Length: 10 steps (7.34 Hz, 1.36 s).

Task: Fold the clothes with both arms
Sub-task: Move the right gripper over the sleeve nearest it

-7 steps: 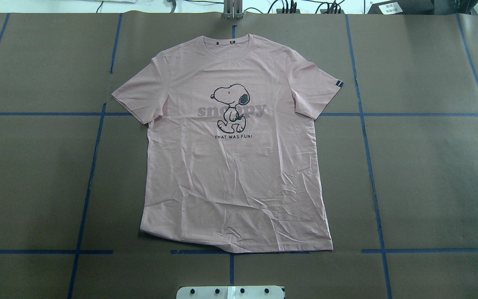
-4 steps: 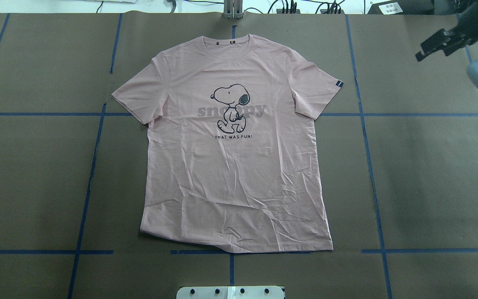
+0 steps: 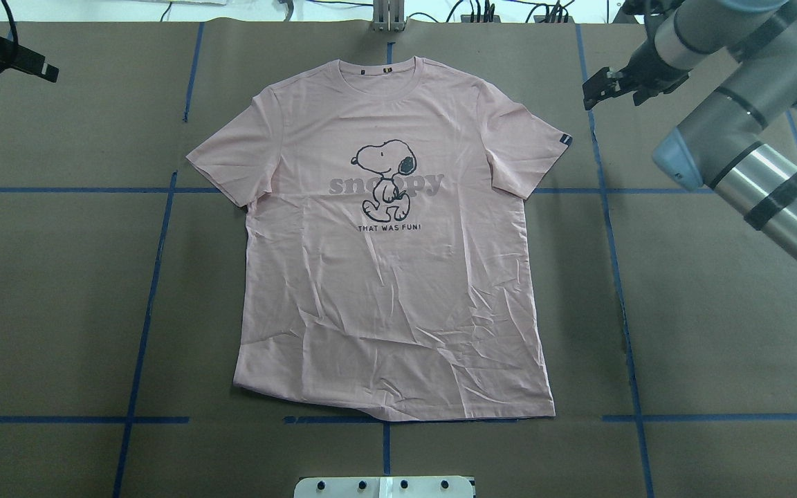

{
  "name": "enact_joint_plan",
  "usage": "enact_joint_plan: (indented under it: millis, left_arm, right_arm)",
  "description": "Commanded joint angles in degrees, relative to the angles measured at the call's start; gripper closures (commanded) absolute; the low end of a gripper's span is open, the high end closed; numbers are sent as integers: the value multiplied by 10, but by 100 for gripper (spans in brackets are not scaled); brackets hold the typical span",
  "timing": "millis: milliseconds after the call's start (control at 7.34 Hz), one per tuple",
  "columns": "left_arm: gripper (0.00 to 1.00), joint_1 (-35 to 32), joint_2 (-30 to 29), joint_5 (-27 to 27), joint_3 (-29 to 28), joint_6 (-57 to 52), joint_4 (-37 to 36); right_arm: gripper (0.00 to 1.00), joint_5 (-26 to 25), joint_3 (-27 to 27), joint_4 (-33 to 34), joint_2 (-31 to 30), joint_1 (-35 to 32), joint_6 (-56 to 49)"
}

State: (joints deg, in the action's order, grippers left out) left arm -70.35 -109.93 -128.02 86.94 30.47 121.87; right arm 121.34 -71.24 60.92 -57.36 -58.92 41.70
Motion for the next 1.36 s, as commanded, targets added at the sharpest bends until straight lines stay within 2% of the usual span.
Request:
enact_joint_plan:
  millis: [0,408,953,1225]
  left_arm:
    - [0,53,-27,60,-9,88,11]
    - [0,56,-49,65,-43,88,12]
    - [0,56,-50,65,-44,88,13]
    - [0,56,-49,64,-43,85,13]
  right_arm:
    - [0,-60,58,-70,18,36,37]
    - [0,-100,87,-70,26,68,47]
    - [2,-101,109,-69,43,72,46]
    - [7,-101,114,-69,47,73,46]
